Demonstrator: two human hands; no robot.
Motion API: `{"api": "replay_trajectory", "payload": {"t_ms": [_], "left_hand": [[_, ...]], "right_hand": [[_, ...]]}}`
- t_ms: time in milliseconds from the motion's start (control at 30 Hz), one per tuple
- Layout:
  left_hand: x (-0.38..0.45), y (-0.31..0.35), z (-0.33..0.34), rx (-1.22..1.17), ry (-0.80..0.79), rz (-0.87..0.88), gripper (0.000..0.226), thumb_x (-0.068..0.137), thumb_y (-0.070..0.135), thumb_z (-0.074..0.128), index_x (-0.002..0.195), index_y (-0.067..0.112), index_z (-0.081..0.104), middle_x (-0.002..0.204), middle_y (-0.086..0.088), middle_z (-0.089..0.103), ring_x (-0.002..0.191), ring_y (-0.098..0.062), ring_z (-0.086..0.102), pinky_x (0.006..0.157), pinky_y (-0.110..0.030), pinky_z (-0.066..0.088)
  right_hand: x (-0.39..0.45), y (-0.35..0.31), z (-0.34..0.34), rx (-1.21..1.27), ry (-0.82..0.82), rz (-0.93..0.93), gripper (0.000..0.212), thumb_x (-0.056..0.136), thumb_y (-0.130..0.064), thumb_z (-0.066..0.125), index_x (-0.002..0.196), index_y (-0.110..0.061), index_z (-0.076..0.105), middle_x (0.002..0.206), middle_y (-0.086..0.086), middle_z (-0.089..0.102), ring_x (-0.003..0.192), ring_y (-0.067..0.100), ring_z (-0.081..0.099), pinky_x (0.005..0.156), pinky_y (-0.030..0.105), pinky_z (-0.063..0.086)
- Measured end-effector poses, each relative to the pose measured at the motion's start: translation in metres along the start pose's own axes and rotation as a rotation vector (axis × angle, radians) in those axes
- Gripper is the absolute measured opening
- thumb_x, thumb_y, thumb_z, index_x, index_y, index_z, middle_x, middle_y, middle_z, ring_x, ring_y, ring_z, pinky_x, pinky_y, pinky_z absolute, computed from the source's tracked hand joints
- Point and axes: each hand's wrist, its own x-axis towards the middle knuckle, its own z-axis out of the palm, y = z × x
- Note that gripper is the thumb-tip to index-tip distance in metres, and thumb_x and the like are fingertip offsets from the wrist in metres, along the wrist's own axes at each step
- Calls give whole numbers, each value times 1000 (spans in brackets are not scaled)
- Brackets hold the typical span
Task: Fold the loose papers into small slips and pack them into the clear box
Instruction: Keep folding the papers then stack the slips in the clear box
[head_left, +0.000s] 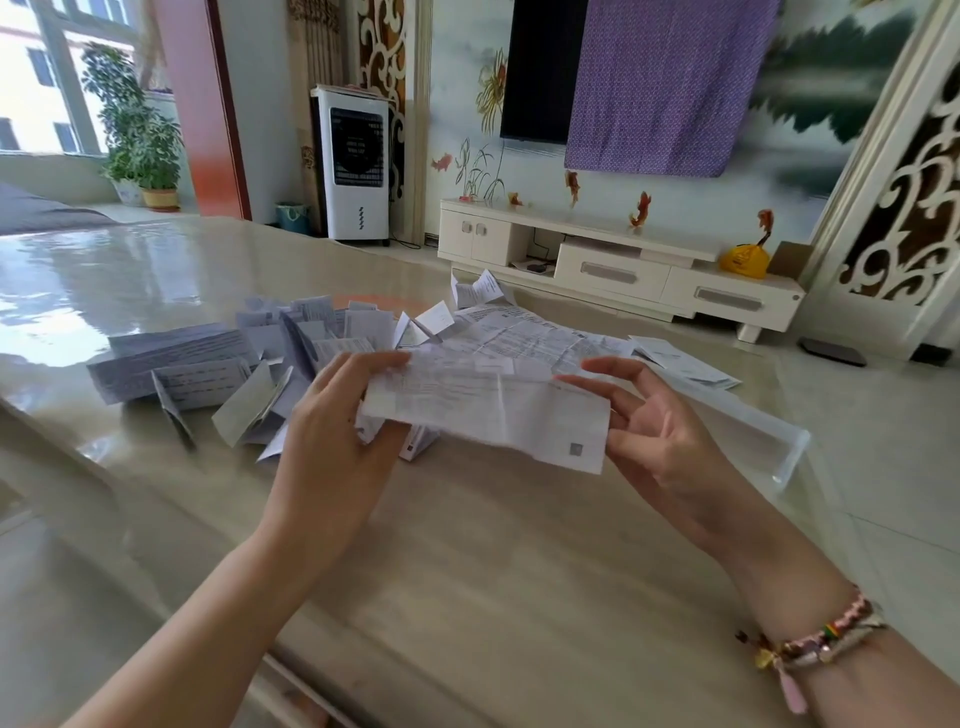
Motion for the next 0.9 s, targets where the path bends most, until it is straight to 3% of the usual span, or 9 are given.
{"api": "replay_trajectory", "payload": {"t_ms": [67,200,300,400,467,667,700,800,900], "left_hand": [[1,-1,0,-55,31,11,10,85,14,71,94,11,69,87,3,60,79,-7,55,70,-14,40],[1,-2,2,-146,51,-46,37,82,33,72,77,-3,66,77,-4,47,70,-16,45,62,-21,37],[1,0,3,-344,-12,-110,46,76,42,74,85,-3,69,96,-4,51,84,-17,53,67,-24,46],[-1,6,4,-573,-162,-185,17,75,36,70,87,25,74,102,4,57,88,-9,60,71,-21,50],[-4,8,4,-598,-254,-216,11,73,32,75,83,27,73,96,10,59,86,-9,60,73,-20,48],[-8,-5,2,-329,-484,-246,64,51,60,84,109,42,64,116,21,57,113,-1,54,90,-24,46],[-8,-6,2,-306,-520,-240,69,48,60,85,111,46,61,117,26,56,115,1,53,92,-24,45],[-7,-6,0,-202,-613,-159,74,49,47,89,116,44,58,115,34,53,108,8,51,91,-13,39],[-9,-8,-1,-181,-630,-130,47,61,35,88,104,32,68,103,25,64,96,4,59,84,-16,45]], "right_hand": [[2,0,1,-73,29,-15,45,86,15,54,125,-8,49,122,10,66,111,25,64,88,33,53],[3,-1,5,-168,121,5,40,77,-22,69,113,-6,61,110,7,71,101,27,69,73,34,50],[3,2,4,-283,189,21,28,78,-18,71,102,-6,66,96,5,75,92,20,71,67,28,50],[4,9,1,-454,217,38,12,82,-6,72,93,-9,69,86,3,74,79,8,67,63,15,49],[4,9,1,-553,162,40,15,81,-3,73,87,-17,71,85,-2,72,78,7,66,68,14,50],[1,2,0,-411,203,-74,24,63,-39,73,68,-16,68,82,8,73,78,16,67,69,30,48],[0,1,0,-411,227,-80,14,73,-30,68,65,-18,68,78,10,72,72,15,64,65,30,46],[2,5,-5,-436,307,-59,31,86,4,51,66,-13,67,69,18,65,56,19,53,54,28,37],[4,8,-7,-507,323,-11,13,88,3,49,79,11,57,61,11,61,42,16,47,46,23,33]]}}
